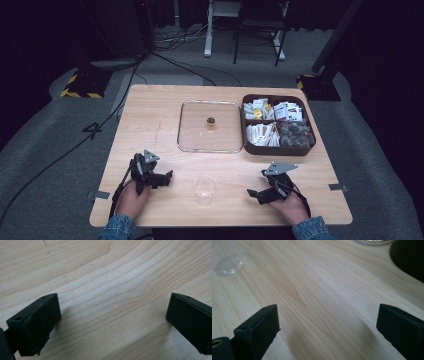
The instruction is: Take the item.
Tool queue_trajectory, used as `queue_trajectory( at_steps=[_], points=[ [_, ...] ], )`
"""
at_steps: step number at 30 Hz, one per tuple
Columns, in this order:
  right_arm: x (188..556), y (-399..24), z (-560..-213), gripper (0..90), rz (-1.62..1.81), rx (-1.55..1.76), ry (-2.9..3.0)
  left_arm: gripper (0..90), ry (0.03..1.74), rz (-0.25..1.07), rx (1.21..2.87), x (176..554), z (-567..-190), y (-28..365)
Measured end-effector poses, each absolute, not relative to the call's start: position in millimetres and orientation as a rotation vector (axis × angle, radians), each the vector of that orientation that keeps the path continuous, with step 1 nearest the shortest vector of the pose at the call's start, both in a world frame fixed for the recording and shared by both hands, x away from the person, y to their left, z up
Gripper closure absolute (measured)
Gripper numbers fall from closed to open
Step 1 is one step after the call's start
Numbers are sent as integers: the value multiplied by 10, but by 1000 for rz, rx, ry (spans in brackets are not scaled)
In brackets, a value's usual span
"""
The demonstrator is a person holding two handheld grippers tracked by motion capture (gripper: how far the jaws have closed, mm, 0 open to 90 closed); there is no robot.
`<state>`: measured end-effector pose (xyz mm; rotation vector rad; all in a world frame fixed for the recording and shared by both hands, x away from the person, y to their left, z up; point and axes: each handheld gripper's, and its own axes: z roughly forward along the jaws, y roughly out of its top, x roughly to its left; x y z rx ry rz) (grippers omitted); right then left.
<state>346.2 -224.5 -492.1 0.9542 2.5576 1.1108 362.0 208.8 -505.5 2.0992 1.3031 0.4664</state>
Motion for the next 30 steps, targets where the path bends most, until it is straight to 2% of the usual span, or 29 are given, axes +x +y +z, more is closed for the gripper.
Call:
queue_trajectory(
  at_steps=[13, 29, 30],
  points=[
    [3443, -2447, -4607, 84, 1166, 994, 2444, 0, 1303, 466, 2100, 3620, -5055, 2089],
    [3492, -2698, -4256, 205, 1266, 1046, 2299, 0, 1302, 466, 2101, 3620, -5055, 2089],
    [3520, -2731, -4191, 238, 1259, 1041, 2287, 0, 1303, 466, 2099, 3620, -5055, 2088]
  ],
)
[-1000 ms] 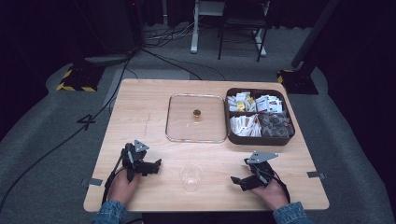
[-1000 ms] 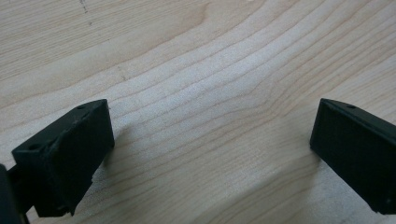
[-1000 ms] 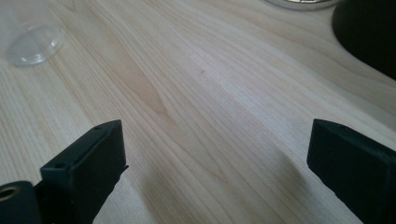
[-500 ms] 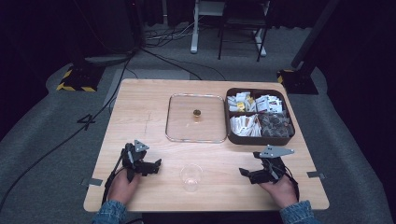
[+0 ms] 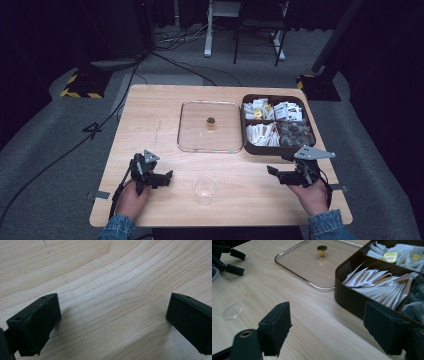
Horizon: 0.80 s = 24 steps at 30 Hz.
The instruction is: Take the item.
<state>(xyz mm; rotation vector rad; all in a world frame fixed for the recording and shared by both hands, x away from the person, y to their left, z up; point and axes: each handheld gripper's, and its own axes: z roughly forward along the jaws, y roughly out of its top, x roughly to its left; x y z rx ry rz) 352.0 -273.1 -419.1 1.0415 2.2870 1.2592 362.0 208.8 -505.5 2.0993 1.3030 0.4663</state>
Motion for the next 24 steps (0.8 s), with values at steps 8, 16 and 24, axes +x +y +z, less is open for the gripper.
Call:
queue_trajectory(
  at_steps=[8, 16, 24],
  points=[
    [3671, -2867, -3977, 320, 1197, 1046, 2277, 0, 1302, 466, 2101, 3620, -5055, 2089],
    [3876, -3049, -3807, 325, 1216, 1128, 2203, 0, 1303, 466, 2099, 3620, -5055, 2088],
    [4109, -3191, -3674, 422, 1188, 1168, 2190, 0, 1303, 466, 2099, 3620, -5055, 2088]
  ],
)
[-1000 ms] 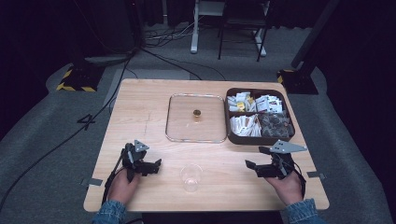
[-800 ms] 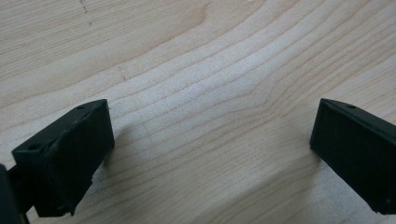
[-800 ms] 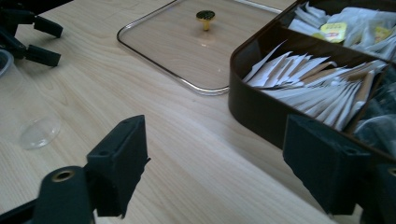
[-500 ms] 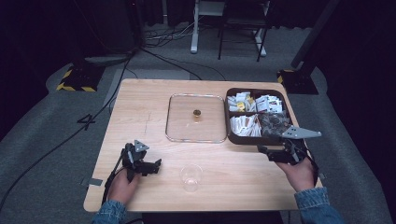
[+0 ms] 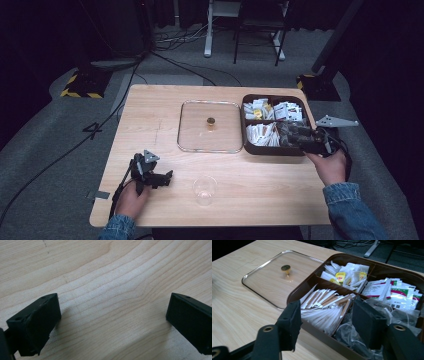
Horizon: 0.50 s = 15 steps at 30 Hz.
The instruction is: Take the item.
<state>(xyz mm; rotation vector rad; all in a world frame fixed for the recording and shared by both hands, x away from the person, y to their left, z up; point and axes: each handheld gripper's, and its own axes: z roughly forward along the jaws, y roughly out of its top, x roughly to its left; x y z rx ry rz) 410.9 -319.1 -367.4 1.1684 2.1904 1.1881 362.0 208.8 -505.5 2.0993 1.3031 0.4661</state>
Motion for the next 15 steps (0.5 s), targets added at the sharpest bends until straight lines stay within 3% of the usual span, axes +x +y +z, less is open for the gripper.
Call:
queue_trajectory(
  at_steps=[15],
  points=[
    [4558, -3448, -3655, 428, 992, 1326, 2101, 0, 1303, 466, 2100, 3620, -5055, 2089]
  ],
)
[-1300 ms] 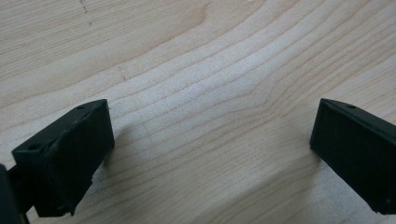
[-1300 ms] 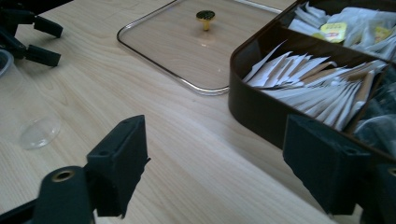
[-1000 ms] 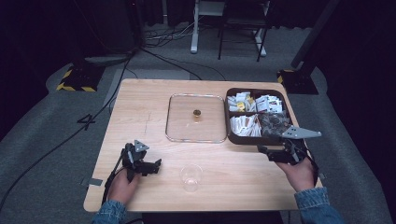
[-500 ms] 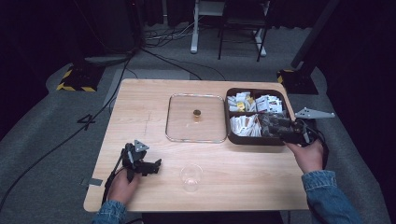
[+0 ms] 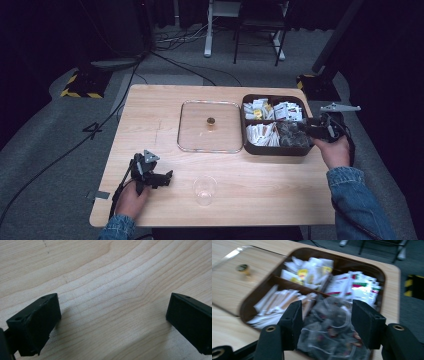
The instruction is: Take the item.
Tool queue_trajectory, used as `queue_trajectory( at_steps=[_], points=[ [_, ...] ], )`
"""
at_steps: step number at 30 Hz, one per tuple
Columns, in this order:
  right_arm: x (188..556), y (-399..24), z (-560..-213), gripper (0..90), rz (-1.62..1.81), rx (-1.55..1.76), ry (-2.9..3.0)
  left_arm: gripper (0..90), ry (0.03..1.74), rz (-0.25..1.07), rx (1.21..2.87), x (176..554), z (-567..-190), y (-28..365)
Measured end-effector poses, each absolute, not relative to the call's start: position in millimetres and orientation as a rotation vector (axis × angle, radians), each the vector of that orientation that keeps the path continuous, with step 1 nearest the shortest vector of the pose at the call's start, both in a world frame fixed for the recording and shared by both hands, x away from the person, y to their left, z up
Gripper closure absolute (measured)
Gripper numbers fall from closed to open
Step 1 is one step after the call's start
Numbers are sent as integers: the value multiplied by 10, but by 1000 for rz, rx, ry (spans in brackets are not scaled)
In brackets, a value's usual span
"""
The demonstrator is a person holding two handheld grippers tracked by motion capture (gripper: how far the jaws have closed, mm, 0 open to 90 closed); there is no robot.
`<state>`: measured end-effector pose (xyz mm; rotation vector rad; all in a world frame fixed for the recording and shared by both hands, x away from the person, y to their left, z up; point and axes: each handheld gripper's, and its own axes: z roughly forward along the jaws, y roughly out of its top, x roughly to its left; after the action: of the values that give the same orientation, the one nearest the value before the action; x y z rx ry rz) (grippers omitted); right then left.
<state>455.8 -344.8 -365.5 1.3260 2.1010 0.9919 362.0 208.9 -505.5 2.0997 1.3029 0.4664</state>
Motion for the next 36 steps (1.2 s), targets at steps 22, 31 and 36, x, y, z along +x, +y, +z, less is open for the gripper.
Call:
queue_trajectory(
  at_steps=[22, 31, 36],
  points=[
    [4936, -3523, -4136, 512, 925, 1447, 2137, 0, 1303, 466, 2100, 3620, -5055, 2089],
    [5010, -3487, -4239, 568, 865, 1466, 2143, 0, 1302, 466, 2101, 3620, -5055, 2089],
    [5033, -3474, -4307, 576, 833, 1474, 2145, 0, 1302, 466, 2101, 3620, -5054, 2089]
  ],
)
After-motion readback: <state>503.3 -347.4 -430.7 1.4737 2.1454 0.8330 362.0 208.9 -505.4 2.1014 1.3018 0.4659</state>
